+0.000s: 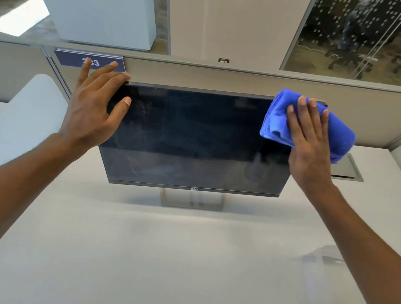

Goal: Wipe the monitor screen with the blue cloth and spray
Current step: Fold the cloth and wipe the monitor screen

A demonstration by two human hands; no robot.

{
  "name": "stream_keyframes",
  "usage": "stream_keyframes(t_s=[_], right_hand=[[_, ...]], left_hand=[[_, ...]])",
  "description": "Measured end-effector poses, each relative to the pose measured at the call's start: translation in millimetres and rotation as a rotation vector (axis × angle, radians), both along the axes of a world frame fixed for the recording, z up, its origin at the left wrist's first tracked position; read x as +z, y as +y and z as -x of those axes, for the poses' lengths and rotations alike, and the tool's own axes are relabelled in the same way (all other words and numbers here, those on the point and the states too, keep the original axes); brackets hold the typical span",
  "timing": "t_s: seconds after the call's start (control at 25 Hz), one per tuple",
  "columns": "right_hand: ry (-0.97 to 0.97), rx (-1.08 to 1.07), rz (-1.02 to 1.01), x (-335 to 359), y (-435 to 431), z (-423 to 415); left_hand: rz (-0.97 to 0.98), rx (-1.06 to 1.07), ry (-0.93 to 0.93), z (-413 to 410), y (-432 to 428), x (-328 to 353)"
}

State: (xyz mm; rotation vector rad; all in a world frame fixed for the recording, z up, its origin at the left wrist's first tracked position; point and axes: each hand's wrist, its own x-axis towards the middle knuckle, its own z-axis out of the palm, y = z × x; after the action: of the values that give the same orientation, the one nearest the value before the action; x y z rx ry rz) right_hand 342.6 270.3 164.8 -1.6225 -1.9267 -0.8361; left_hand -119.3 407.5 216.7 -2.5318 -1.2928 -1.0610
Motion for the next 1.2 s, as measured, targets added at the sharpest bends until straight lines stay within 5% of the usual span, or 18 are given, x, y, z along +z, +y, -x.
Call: stream_keyframes(t_s=[0.16,0.68,1.0,1.2], right_hand=[[0.087,-0.005,-0.017,-23.9,8.0,50.7],[-0.465,0.377,0.384,-130.2,-6.3,185.2],[-0.870,0.412,0.474,-138.7,-46.0,97.7],[-0.729,0.416,0.555,-118.4,-45.0,76.2]], left_hand=[[0.007,-0.001,-0.008,0.2,0.1,0.9],[-0.005,0.003,-0.006,-0.1,0.3,-0.3],[-0.013,0.007,0.001,1.1,2.9,-1.6],[0.010,0.004,0.006,1.5,0.4,0.2]])
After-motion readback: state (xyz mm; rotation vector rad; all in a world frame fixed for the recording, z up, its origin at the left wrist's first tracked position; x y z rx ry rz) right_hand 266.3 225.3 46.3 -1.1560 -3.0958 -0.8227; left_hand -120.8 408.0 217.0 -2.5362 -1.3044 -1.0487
